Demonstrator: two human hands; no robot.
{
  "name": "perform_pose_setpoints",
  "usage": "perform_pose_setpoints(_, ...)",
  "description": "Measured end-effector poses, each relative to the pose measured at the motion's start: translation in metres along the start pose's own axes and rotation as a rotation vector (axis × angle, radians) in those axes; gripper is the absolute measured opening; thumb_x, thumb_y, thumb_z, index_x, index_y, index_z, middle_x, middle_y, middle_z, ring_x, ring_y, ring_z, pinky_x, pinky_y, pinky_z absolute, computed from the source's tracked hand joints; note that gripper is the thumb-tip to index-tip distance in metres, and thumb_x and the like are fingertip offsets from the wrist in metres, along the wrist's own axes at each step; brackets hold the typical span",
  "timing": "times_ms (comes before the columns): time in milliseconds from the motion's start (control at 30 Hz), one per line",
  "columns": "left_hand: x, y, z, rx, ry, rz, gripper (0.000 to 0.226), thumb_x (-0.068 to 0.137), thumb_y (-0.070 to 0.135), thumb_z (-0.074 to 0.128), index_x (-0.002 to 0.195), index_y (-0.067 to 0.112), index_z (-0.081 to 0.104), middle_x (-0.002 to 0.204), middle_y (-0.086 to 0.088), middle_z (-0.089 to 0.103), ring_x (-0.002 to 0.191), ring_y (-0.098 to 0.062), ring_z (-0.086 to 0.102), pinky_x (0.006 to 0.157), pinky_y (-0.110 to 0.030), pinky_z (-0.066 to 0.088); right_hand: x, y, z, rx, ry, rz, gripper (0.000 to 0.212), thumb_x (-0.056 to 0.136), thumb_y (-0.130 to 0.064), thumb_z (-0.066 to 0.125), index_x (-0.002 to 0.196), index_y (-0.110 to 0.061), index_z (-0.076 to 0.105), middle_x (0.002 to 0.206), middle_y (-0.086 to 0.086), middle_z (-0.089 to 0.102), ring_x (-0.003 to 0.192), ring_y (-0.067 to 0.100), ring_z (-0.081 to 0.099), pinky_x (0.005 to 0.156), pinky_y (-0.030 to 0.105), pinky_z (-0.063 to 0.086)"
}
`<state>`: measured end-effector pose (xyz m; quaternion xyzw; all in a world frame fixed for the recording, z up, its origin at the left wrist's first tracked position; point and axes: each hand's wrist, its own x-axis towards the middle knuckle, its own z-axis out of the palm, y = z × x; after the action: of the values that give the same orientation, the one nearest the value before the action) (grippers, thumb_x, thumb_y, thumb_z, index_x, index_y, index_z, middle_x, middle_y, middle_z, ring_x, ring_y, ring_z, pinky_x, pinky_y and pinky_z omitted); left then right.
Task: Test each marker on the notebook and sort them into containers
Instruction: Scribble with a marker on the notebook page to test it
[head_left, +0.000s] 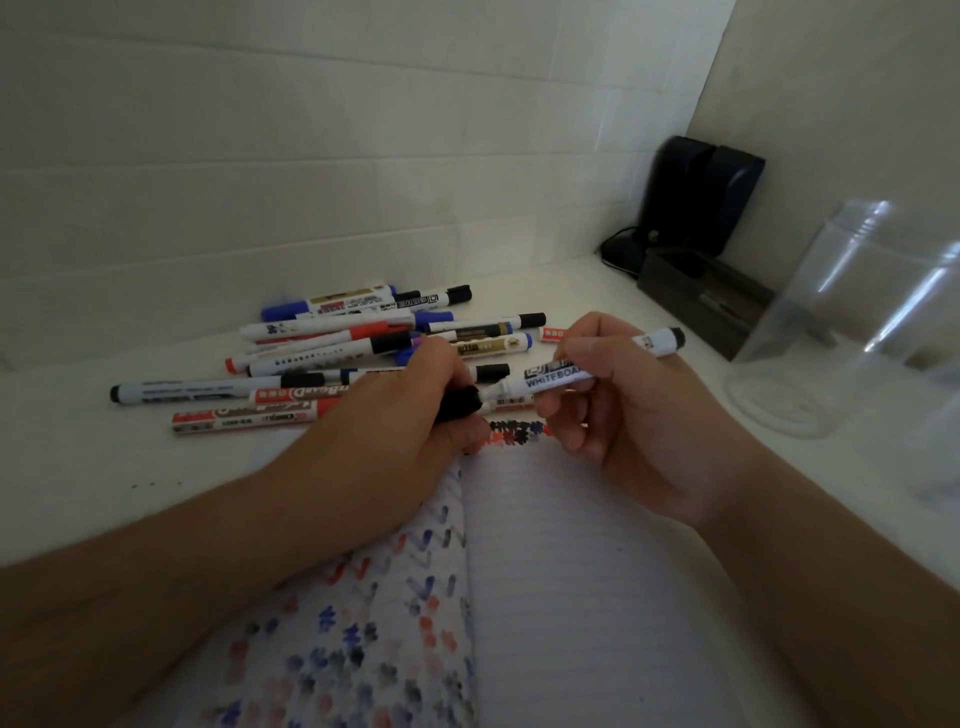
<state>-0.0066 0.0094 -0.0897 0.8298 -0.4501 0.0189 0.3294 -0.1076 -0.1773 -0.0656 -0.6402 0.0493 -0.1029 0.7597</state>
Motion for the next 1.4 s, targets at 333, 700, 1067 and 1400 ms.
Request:
perform_pose_setpoints(333,0.000,-0.006,-0.002,0.060,0.032,0.088,0.022,0.095,0.048,0.053,0.115,0.044,0.061,0.080,0.029,0.057,0.086,0.008,0.056,0.060,-0.011,0.037,-0.001,-0.001,-0.012,-0.193,-0.008,-0.102,0.017,0.076,-0.007,0.078,0.092,-0.008,0.072,0.065,0.005,0.066,0.052,0.015,0.055,0.045,0.022,0.044)
perform_pose_setpoints(700,-0.002,-0.002,-0.005,-0.123,0.076,0.075,0.028,0.087,0.058,0.044,0.110,0.042,0.051,0.079,0.016,0.067,0.068,0.002,0.060,0.060,-0.012,0.045,0.000,0.003,-0.015,-0.117,-0.059,-0.037,0.014,0.093,-0.014,0.068,0.098,-0.013,0.080,0.083,0.018,0.076,0.060,0.021,0.060,0.053,0.027,0.045)
perform_pose_setpoints(1067,0.009,0.018,-0.015,-0.660,0.223,-0.221,0.034,0.109,0.027,0.037,0.080,0.012,0.047,0.051,0.006,0.044,0.045,-0.005,0.038,0.042,-0.018,0.035,0.000,0.007,0.004,-0.358,-0.103,-0.306,0.016,0.102,-0.010,0.060,0.097,-0.020,0.072,0.072,0.012,0.065,0.055,0.018,0.049,0.050,0.025,0.041)
perform_pose_setpoints(1400,0.006,0.000,-0.028,0.059,-0.027,0.056,0.024,0.104,0.043,0.041,0.087,0.031,0.054,0.074,0.007,0.058,0.070,-0.006,0.054,0.059,-0.031,0.042,-0.002,0.006,0.004,-0.993,-0.034,-0.299,0.030,0.090,-0.023,0.079,0.119,-0.033,0.076,0.106,-0.016,0.076,0.096,-0.002,0.069,0.085,0.019,0.054)
